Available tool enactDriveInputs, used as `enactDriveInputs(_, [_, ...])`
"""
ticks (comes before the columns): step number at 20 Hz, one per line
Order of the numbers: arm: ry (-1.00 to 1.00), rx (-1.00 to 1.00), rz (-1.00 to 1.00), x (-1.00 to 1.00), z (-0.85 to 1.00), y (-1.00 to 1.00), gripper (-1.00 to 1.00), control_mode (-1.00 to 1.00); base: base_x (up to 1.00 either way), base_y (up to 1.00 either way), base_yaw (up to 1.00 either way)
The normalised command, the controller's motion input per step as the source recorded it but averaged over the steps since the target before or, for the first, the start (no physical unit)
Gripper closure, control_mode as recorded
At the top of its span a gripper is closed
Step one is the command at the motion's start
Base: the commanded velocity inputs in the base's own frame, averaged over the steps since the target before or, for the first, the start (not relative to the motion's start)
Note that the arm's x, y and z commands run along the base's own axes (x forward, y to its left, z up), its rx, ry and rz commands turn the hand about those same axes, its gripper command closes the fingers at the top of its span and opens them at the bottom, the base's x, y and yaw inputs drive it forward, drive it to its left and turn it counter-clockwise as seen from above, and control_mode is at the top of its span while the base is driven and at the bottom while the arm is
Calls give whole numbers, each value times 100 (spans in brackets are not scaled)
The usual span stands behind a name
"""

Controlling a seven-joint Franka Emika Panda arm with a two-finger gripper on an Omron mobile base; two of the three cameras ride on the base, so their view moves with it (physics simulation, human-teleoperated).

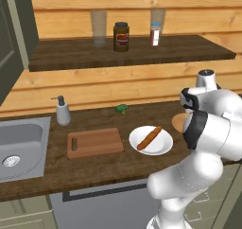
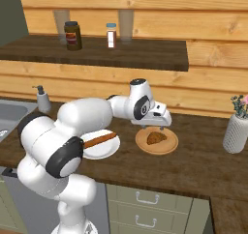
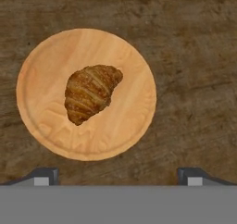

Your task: From the different types of pastries on the counter, select a croissant and place it on the cutting board. Then retrieve a jar of jam from the cabinet and place it alongside the croissant on the cutting board.

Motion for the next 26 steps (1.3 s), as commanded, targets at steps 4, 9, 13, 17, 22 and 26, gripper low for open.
enactDriveInputs(4, [0, 0, -1, 36, 0, 3, -100, -100, 0, 0, 0])
enactDriveInputs(9, [0, 2, -4, 20, 0, 3, -100, -100, 0, 0, 0])
enactDriveInputs(13, [2, 8, -16, 9, -3, 0, -100, -100, 0, 0, 0])
enactDriveInputs(17, [1, 11, -31, 7, -17, 0, -100, -100, 0, 0, 0])
enactDriveInputs(22, [-1, 5, -31, 14, -37, 3, -100, -100, 0, 0, 0])
enactDriveInputs(26, [-9, 0, -23, 17, -43, 8, -100, -100, 0, 0, 0])
